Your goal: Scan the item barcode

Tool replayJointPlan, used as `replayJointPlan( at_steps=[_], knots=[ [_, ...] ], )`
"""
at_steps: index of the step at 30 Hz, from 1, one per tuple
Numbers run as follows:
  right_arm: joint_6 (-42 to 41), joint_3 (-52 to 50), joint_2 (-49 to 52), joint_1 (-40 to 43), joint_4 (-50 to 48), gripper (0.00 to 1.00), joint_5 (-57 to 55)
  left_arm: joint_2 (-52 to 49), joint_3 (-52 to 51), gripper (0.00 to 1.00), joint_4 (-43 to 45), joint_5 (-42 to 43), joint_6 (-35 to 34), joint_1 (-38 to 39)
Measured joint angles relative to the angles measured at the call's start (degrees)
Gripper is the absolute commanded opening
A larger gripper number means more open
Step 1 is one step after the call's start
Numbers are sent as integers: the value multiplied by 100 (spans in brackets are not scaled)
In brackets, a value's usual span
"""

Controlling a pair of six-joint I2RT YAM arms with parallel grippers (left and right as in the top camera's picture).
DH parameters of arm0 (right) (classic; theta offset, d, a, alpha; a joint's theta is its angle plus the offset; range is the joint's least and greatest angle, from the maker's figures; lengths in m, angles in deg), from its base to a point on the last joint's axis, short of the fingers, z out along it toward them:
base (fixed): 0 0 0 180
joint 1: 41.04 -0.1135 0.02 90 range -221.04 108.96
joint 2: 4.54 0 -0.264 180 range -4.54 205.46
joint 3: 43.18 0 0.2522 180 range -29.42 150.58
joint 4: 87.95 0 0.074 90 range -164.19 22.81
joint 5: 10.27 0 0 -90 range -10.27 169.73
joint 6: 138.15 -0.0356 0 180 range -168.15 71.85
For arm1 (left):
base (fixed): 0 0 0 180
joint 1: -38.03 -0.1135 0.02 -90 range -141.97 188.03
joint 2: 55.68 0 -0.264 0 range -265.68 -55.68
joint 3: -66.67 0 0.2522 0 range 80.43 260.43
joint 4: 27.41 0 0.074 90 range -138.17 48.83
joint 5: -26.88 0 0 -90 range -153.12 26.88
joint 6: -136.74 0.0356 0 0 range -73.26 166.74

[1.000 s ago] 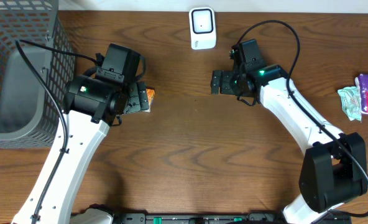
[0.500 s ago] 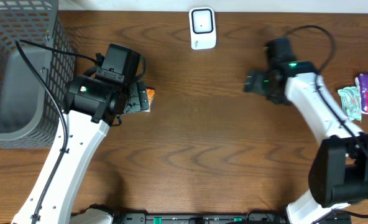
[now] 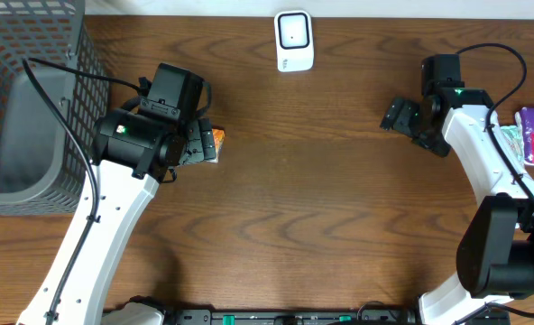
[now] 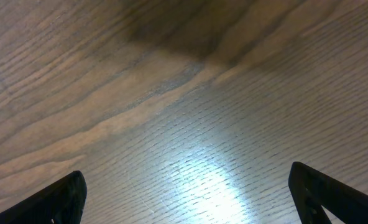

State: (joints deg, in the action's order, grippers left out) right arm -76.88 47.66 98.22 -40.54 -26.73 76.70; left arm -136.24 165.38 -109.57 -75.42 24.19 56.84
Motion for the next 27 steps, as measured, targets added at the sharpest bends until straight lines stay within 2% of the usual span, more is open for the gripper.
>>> replayJointPlan(
  at_steps=[6,12,27],
  knots=[
    [0,0,0,4,0,99,0,-2,0,98,107,0,0,0],
    [0,0,0,4,0,99,0,-2,0,98,824,0,0,0],
    [0,0,0,4,4,99,0,-365,0,98,960,339,0,0]
  ],
)
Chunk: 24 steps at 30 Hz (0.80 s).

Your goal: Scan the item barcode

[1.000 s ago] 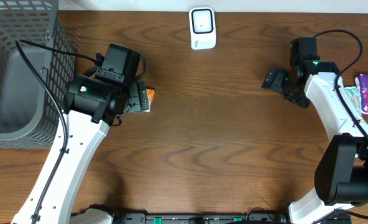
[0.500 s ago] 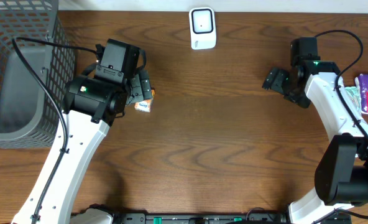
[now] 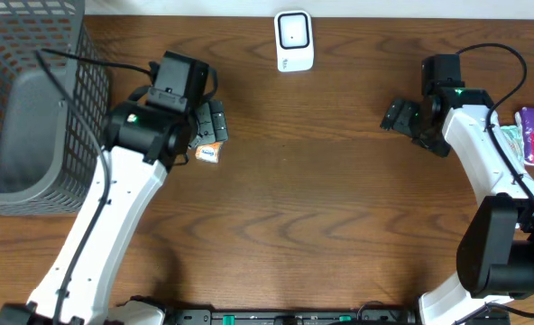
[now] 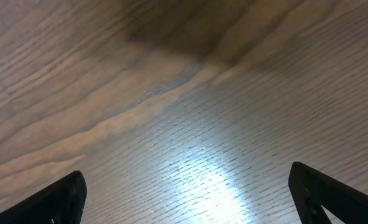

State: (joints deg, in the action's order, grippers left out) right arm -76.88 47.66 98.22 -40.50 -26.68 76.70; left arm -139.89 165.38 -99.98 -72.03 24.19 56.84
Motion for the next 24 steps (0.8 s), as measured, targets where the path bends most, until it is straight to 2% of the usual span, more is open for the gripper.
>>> replayJointPlan(
  at_steps=[17,18,21,24],
  knots=[
    [-2,0,0,0,0,99,0,-1029,0,99,291,-404,0,-286],
    [-2,0,0,0,0,99,0,-1123,0,95,295,-411,0,-286],
    [-2,0,0,0,0,99,0,-1368,0,92,365,-411,0,-295],
    [-2,0,0,0,-2,99,0,-1537,0,91,422,-411,2,-391]
  ],
)
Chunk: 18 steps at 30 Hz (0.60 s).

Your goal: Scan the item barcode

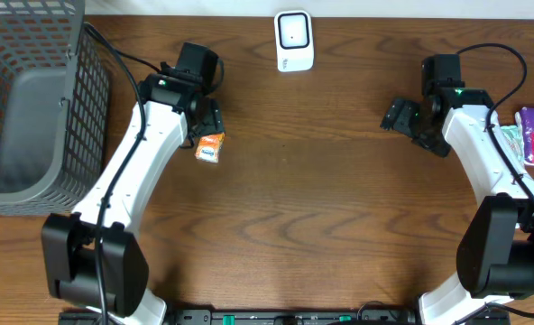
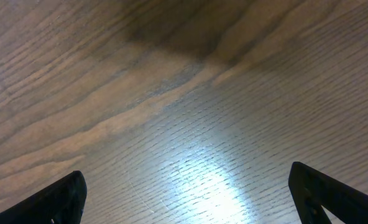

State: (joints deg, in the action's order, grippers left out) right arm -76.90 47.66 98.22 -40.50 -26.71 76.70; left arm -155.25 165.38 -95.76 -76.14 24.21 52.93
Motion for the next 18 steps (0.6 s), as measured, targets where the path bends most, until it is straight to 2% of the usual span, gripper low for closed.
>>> replayJointPlan(
  at_steps=[6,10,18],
  knots=[
    [0,0,0,0,2,99,0,-76,0,91,74,177,-2,-466],
    [0,0,0,0,2,99,0,-131,0,91,107,619,0,-763],
    [0,0,0,0,2,99,0,-345,0,91,111,994,116,-837]
  ],
)
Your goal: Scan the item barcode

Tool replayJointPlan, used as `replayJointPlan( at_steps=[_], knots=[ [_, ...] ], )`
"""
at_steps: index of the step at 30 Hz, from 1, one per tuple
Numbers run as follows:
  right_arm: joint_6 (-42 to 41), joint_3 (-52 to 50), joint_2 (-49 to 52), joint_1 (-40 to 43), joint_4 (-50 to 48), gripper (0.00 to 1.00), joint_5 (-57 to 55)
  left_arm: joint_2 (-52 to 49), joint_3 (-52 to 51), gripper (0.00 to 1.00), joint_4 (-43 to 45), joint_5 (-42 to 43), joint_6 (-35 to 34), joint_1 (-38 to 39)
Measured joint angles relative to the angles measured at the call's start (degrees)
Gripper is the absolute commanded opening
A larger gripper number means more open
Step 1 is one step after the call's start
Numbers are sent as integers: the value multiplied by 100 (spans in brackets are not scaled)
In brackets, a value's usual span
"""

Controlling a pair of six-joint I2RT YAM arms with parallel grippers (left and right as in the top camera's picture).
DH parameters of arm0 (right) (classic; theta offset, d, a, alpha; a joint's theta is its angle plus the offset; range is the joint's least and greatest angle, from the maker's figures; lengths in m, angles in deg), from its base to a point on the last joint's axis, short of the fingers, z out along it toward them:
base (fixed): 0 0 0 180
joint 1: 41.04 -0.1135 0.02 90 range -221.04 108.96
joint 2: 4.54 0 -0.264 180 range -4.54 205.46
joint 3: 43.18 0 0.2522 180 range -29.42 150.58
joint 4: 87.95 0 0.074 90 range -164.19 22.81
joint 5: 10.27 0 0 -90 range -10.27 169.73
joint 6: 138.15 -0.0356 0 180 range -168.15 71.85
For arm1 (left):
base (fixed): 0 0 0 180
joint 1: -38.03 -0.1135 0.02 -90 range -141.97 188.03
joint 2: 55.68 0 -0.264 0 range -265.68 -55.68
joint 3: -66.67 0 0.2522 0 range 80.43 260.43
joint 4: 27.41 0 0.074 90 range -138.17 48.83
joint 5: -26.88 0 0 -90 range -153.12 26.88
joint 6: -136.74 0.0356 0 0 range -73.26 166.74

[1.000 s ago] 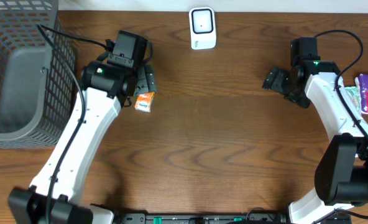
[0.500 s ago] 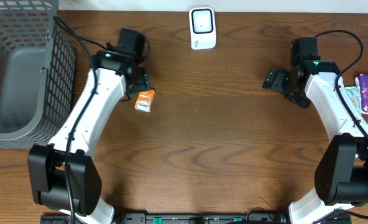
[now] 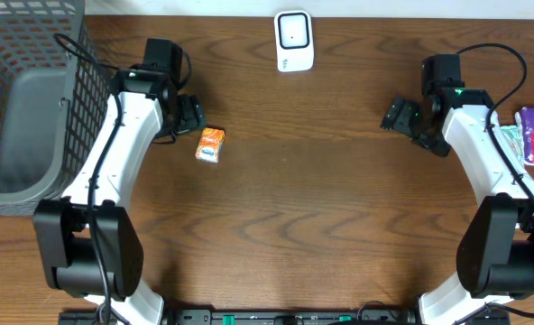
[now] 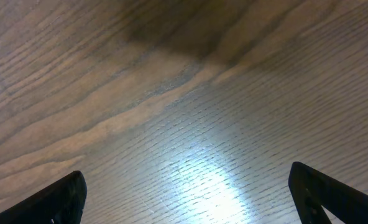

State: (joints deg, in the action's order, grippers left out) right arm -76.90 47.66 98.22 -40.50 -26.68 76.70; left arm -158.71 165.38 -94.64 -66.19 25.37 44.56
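The item, a small orange and white packet [image 3: 211, 144], lies flat on the brown table, left of centre. My left gripper [image 3: 189, 116] hangs a little behind and to the left of it, apart from it and holding nothing; its jaws look open. The white barcode scanner [image 3: 294, 41] stands at the back edge, centre. My right gripper [image 3: 400, 116] hovers over bare wood on the right. In the right wrist view the right gripper [image 4: 187, 186] is wide open, with only wood grain between its fingertips [image 4: 69, 196].
A grey wire basket [image 3: 32, 99] fills the far left. Purple and green packets lie at the right edge. The left arm [image 3: 114, 171] stretches from the front edge up the table's left side.
My left gripper has drawn back to the left, from just behind the packet to a spot farther from it. The packet and the right arm have stayed where they were.
At first my left gripper was down at the packet, which showed at its fingers. Then the packet lay free on the table with the gripper just behind it. The arm has swung leftward since, and the right gripper has stayed open and still.
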Motion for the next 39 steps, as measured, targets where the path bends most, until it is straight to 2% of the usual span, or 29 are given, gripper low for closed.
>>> replayJointPlan(
  at_steps=[4,8,13,14,16,17,18,39],
  knots=[
    [0,0,0,0,0,99,2,-146,0,71,68,22,28,-33],
    [0,0,0,0,0,99,0,-269,0,64,138,39,63,-136],
    [-2,0,0,0,0,99,2,-374,0,39,146,35,31,-214],
    [-4,0,0,0,2,99,0,-391,0,29,149,37,55,-214],
    [-15,0,0,0,0,99,0,-433,0,24,155,42,83,-214],
    [-20,0,0,0,0,99,0,-459,0,15,170,42,87,-212],
    [-22,0,0,0,-2,99,0,-490,0,10,190,39,68,-212],
    [-37,0,0,0,0,99,0,-1237,0,8,470,168,17,-214]
  ],
)
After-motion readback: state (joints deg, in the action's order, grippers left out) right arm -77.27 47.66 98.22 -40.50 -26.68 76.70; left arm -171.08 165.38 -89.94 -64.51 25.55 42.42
